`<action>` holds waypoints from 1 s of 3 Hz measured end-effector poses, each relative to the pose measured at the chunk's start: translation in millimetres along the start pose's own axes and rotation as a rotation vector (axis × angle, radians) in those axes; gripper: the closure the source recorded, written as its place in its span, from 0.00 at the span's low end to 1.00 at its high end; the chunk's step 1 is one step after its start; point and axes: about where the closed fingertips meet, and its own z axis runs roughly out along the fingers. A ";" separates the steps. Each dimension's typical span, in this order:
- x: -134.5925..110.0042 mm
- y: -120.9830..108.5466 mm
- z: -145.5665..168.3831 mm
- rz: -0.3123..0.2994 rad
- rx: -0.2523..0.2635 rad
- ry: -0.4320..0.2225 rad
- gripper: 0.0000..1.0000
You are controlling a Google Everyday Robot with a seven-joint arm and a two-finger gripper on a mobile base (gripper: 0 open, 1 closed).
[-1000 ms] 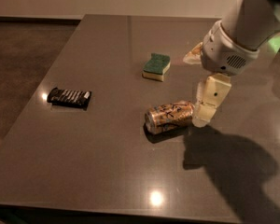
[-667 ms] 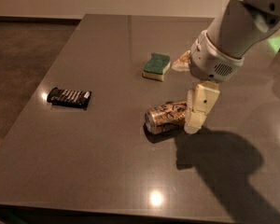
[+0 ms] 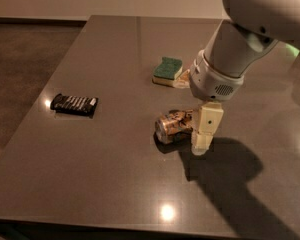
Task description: Pick orange can
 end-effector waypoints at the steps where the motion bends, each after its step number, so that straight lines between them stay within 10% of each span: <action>1: 1.7 -2.1 14.5 -0.025 -0.014 0.036 0.16; 3: 3.7 -9.5 18.0 -0.024 -0.036 0.061 0.70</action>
Offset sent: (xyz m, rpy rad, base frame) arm 0.0121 0.0061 -0.0329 -0.0900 0.0317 0.0536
